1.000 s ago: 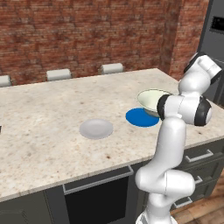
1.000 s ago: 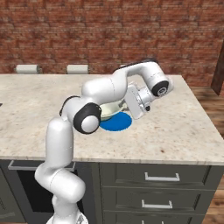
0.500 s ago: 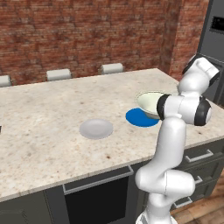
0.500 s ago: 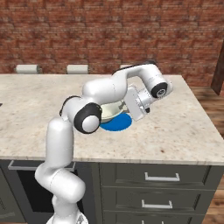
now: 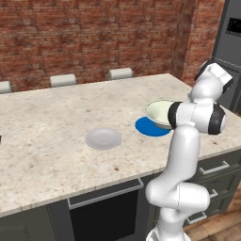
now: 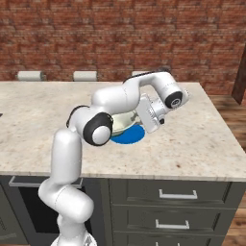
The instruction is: Move the bowls from the cabinet to the plates on the dining table.
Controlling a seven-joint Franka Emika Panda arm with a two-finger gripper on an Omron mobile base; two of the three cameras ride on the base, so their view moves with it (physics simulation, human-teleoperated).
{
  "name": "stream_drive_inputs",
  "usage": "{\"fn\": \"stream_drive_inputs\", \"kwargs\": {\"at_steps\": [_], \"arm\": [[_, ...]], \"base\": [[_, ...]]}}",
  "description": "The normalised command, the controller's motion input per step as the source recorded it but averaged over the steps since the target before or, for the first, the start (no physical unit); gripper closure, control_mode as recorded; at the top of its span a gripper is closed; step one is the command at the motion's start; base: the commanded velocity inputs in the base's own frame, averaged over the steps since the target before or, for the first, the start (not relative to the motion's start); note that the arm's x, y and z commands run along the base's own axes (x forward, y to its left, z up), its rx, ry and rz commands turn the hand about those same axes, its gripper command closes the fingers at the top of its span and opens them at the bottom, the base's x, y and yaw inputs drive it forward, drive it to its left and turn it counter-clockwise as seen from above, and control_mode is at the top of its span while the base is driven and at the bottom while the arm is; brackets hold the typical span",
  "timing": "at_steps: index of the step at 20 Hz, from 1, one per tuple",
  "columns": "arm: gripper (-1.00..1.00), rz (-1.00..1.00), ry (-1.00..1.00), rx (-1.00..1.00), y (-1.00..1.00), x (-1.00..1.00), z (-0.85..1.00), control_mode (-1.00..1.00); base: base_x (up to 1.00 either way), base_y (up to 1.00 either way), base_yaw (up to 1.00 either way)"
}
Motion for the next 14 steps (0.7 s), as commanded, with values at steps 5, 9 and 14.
{"fn": "stream_drive_inputs", "kwargs": {"at_steps": [5,9,14], "arm": [[1.0,0.0,0.0,-0.01,0.0,0.27,-0.2,-1.0],[1.0,0.0,0.0,-0.01,0.0,0.33,-0.18,-1.0],[1.0,0.0,0.0,0.0,0.0,0.31,-0.14,-1.0]], "base": [[0.0,0.0,0.0],[0.0,0.0,0.0],[0.0,0.0,0.0]]}}
